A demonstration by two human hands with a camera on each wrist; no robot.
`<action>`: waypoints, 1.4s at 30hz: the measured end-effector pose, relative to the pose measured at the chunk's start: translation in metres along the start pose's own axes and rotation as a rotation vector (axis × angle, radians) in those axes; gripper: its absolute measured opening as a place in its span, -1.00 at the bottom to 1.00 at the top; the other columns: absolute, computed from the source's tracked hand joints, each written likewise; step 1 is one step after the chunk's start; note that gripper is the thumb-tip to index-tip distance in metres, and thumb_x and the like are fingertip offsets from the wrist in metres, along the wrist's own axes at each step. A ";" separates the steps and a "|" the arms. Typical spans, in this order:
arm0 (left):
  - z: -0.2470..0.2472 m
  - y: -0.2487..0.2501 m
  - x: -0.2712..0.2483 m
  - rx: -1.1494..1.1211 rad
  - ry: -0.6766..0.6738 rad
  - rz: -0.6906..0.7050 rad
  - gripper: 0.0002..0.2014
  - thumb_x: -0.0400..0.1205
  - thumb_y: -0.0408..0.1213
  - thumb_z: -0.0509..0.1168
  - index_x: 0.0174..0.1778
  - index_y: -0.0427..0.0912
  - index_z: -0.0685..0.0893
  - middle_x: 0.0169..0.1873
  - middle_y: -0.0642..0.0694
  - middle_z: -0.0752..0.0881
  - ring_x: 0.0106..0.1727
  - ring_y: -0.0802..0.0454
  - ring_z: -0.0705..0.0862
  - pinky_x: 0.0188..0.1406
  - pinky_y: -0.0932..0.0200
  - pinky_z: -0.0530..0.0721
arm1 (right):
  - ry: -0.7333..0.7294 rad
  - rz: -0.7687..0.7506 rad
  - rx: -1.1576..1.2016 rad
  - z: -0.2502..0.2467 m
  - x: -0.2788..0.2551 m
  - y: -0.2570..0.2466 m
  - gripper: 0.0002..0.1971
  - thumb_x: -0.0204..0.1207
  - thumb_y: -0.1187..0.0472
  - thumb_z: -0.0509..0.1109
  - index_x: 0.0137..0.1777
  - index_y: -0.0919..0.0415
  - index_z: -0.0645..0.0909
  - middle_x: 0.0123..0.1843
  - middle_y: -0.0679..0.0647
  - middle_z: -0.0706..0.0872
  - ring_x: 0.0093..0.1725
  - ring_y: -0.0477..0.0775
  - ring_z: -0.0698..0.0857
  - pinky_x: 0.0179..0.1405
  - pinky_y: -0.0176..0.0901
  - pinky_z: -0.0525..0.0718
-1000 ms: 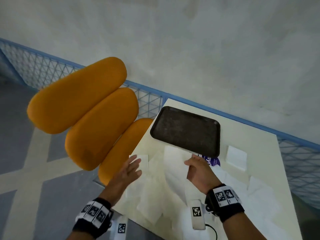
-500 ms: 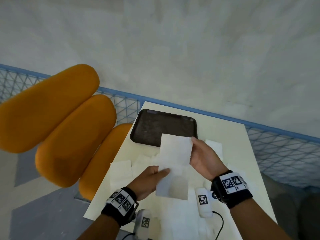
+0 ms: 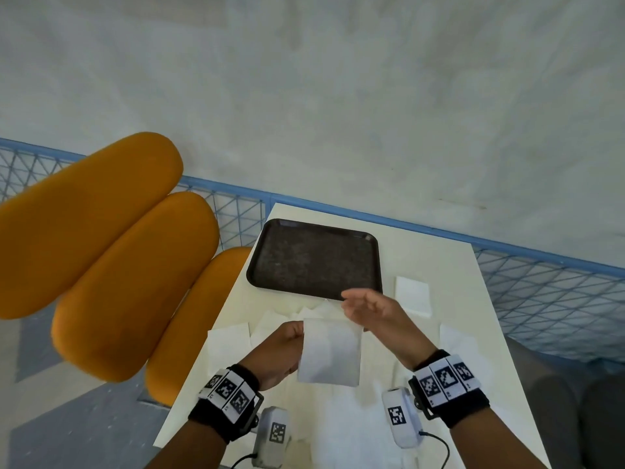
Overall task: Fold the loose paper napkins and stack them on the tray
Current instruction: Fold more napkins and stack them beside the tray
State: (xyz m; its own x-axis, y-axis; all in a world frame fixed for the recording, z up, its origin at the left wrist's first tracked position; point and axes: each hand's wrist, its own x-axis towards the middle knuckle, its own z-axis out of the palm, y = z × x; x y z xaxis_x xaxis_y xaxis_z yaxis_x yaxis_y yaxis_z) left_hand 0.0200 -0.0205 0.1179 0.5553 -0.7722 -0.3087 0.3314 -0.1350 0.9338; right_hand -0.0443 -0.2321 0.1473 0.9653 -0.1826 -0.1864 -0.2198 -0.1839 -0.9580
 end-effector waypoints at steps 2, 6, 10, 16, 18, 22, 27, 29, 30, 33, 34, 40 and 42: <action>0.004 0.001 0.006 -0.014 0.001 -0.005 -0.72 0.82 -0.18 0.15 0.29 -0.09 0.74 0.16 -0.11 0.83 0.21 -0.08 0.78 0.15 0.05 0.74 | -0.047 0.050 -0.072 -0.001 -0.001 0.010 -0.79 0.59 0.03 0.51 0.20 -0.12 0.73 0.09 -0.11 0.83 0.08 -0.12 0.78 -0.05 -0.31 0.67; 0.012 -0.003 0.019 0.007 -0.004 -0.033 -0.65 0.83 -0.07 0.10 0.35 -0.14 0.69 0.17 -0.14 0.80 0.22 -0.14 0.75 0.21 0.02 0.71 | -0.037 0.060 -0.128 -0.008 -0.001 0.025 -0.93 0.58 0.11 0.50 0.02 0.04 0.76 -0.13 -0.09 0.83 -0.16 -0.15 0.72 -0.18 -0.20 0.66; 0.020 -0.009 0.032 -0.126 0.082 0.006 -0.65 0.77 -0.02 0.15 0.42 0.00 0.63 0.24 -0.05 0.78 0.29 -0.11 0.74 0.29 -0.08 0.74 | 0.047 0.075 -0.172 -0.033 0.000 0.035 -0.96 0.59 0.13 0.48 -0.05 0.05 0.75 -0.17 -0.08 0.82 -0.21 -0.15 0.70 -0.24 -0.24 0.66; 0.048 0.006 0.067 0.473 0.346 0.164 -0.82 0.66 0.04 0.37 0.03 0.04 0.74 -0.11 0.10 0.79 -0.04 0.07 0.77 0.01 0.06 0.85 | 0.017 0.044 -0.191 -0.066 0.005 0.041 -0.94 0.60 0.13 0.47 -0.05 0.08 0.74 -0.14 0.01 0.80 -0.20 -0.09 0.69 -0.23 -0.25 0.65; 0.059 0.010 0.078 0.648 0.417 0.201 -0.78 0.65 0.05 0.39 -0.03 -0.04 0.72 -0.19 0.10 0.75 -0.13 0.11 0.73 -0.10 0.23 0.80 | -0.018 0.003 -0.219 -0.073 0.009 0.039 -0.92 0.60 0.05 0.47 -0.04 0.01 0.75 -0.10 0.02 0.80 -0.15 -0.04 0.72 -0.18 -0.26 0.63; 0.074 0.014 0.097 0.735 0.499 0.252 -0.80 0.66 0.03 0.38 -0.16 0.00 0.65 -0.31 0.13 0.67 -0.28 0.26 0.63 -0.30 0.51 0.58 | -0.019 -0.141 -0.345 -0.090 0.020 0.036 -0.85 0.63 0.01 0.45 -0.10 0.04 0.74 -0.17 -0.04 0.78 -0.23 -0.18 0.67 -0.22 -0.35 0.57; 0.073 0.013 0.114 0.500 0.525 0.225 -0.70 0.63 0.00 0.42 -0.23 -0.16 0.66 -0.28 -0.12 0.70 -0.22 -0.03 0.67 -0.27 0.14 0.65 | 0.048 -0.103 -0.229 -0.132 0.018 0.045 -0.84 0.62 0.12 0.47 -0.18 0.13 0.72 -0.25 0.05 0.80 -0.26 -0.12 0.72 -0.15 -0.27 0.65; 0.079 0.013 0.120 0.433 0.508 0.210 -0.68 0.64 -0.02 0.43 -0.26 -0.20 0.63 -0.29 -0.19 0.68 -0.26 -0.05 0.63 -0.29 0.11 0.60 | 0.066 -0.060 -0.152 -0.143 0.013 0.051 -0.83 0.63 0.14 0.46 -0.17 0.17 0.70 -0.28 0.08 0.80 -0.27 -0.13 0.72 -0.18 -0.31 0.63; 0.084 0.013 0.123 0.401 0.508 0.200 -0.66 0.64 -0.04 0.43 -0.27 -0.22 0.61 -0.31 -0.21 0.65 -0.28 -0.01 0.59 -0.30 0.11 0.57 | 0.069 -0.038 -0.114 -0.145 0.011 0.055 -0.82 0.64 0.14 0.45 -0.17 0.18 0.67 -0.29 0.06 0.79 -0.27 -0.14 0.72 -0.19 -0.32 0.62; 0.098 0.011 0.133 0.256 0.507 0.165 -0.65 0.66 -0.11 0.42 -0.24 -0.33 0.57 -0.34 -0.23 0.59 -0.27 0.05 0.56 -0.29 0.11 0.58 | 0.056 0.031 0.012 -0.144 0.008 0.069 -0.82 0.65 0.17 0.45 -0.21 0.10 0.61 -0.27 -0.01 0.75 -0.24 -0.10 0.70 -0.18 -0.17 0.66; 0.102 0.010 0.136 0.211 0.500 0.149 -0.68 0.68 -0.13 0.41 -0.19 -0.35 0.60 -0.32 -0.24 0.62 -0.25 0.04 0.59 -0.27 0.12 0.62 | 0.055 0.051 0.045 -0.144 0.009 0.075 -0.81 0.64 0.18 0.45 -0.21 0.11 0.62 -0.26 0.00 0.74 -0.24 -0.07 0.69 -0.17 -0.12 0.68; 0.095 -0.004 0.127 0.085 0.599 0.012 -0.88 0.74 -0.27 0.32 0.07 -0.14 0.77 -0.12 -0.08 0.86 -0.15 -0.06 0.86 -0.10 0.03 0.82 | 0.273 0.183 0.145 -0.159 0.024 0.129 -0.80 0.62 0.18 0.47 -0.24 0.20 0.66 -0.39 -0.03 0.65 -0.32 0.01 0.60 -0.30 -0.06 0.63; 0.076 -0.023 0.114 0.113 0.661 -0.063 -0.87 0.75 -0.26 0.31 0.09 -0.11 0.76 -0.11 -0.08 0.87 -0.12 -0.07 0.87 -0.05 -0.02 0.82 | 0.371 0.242 0.096 -0.175 0.035 0.151 -0.79 0.61 0.19 0.46 -0.22 0.27 0.68 -0.45 -0.01 0.62 -0.38 0.02 0.55 -0.38 -0.07 0.58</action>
State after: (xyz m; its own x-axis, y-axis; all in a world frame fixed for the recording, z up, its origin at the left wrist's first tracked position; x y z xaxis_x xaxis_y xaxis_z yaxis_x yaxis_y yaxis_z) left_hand 0.0176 -0.1529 0.0747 0.8998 -0.2227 -0.3753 0.3166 -0.2587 0.9126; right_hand -0.0682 -0.4348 0.0341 0.7682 -0.5463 -0.3339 -0.4025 -0.0065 -0.9154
